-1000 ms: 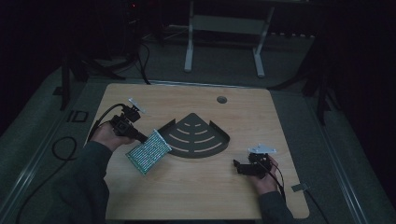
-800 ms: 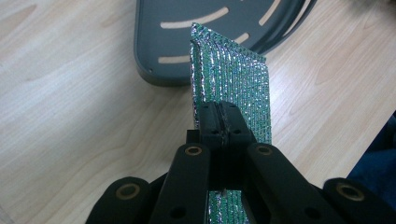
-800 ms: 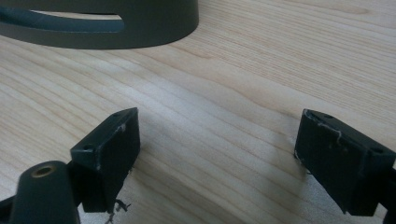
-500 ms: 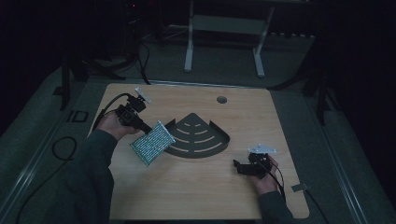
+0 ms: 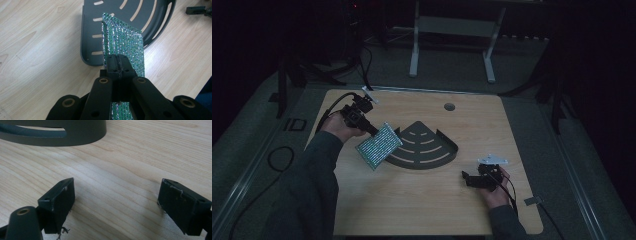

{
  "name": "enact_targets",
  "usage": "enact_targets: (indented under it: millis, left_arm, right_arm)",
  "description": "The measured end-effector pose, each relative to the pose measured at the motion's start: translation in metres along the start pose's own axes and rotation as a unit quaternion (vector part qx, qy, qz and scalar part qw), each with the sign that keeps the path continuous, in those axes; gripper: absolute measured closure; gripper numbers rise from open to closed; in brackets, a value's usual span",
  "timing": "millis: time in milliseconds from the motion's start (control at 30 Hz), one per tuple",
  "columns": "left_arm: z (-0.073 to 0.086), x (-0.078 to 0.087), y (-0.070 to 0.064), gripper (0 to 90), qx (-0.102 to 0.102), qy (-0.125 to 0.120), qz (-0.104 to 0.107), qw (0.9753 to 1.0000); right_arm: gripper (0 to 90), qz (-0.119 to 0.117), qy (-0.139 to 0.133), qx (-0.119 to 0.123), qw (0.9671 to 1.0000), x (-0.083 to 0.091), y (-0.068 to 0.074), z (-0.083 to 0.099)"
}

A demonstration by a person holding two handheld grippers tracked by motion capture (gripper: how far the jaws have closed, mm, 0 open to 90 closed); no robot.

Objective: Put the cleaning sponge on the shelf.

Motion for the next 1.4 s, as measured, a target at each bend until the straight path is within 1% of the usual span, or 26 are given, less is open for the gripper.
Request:
enact_targets:
  millis: [367, 500, 933, 967, 1000, 1167, 1267, 1400]
  left_arm:
    - [-0.015, -0.011, -0.003, 90.0, -0.006, 0.003, -0.007, 1.0]
    - [-0.02, -0.014, -0.003, 90.0, -0.007, 0.005, -0.004, 1.0]
    - [-0.03, -0.025, 0.006, 90.0, 0.011, 0.007, -0.007, 0.9999]
    - [-0.03, -0.025, 0.007, 90.0, 0.009, 0.008, -0.007, 0.9999]
    - [-0.031, -0.026, 0.007, 90.0, 0.013, 0.005, -0.007, 0.9999]
    - [-0.036, -0.028, 0.008, 90.0, 0.017, 0.0, -0.009, 0.9998]
    - [-0.04, -0.029, 0.008, 90.0, 0.012, 0.004, -0.013, 0.9998]
    - [-0.047, -0.029, 0.006, 90.0, 0.007, 0.003, -0.012, 0.9999]
  right_arm:
    - [13.7, 0.0, 0.0, -0.001, 1.0, 0.0, 0.0, 0.0]
    - [13.7, 0.0, 0.001, -0.001, 1.0, 0.0, 0.0, 0.0]
    - [13.7, 0.0, 0.0, -0.001, 1.0, 0.0, 0.0, 0.0]
    - [13.7, 0.0, 0.0, -0.001, 1.0, 0.0, 0.0, 0.0]
    - [13.7, 0.0, 0.0, -0.001, 1.0, 0.0, 0.0, 0.0]
    - [13.7, 0.0, 0.0, -0.001, 1.0, 0.0, 0.0, 0.0]
    - [13.7, 0.0, 0.0, -0.001, 1.0, 0.0, 0.0, 0.0]
    - [13.7, 0.0, 0.0, -0.001, 1.0, 0.0, 0.0, 0.0]
Point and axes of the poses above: each handheld gripper's, and its own axes: x roughly backward along the jaws, z roughly out of its underside, y roughly to its left, the point moved 4 cm from there along -x, roughly forward along the jaws, and after that the axes turned 6 degrees about x, right-handed, at the moved point
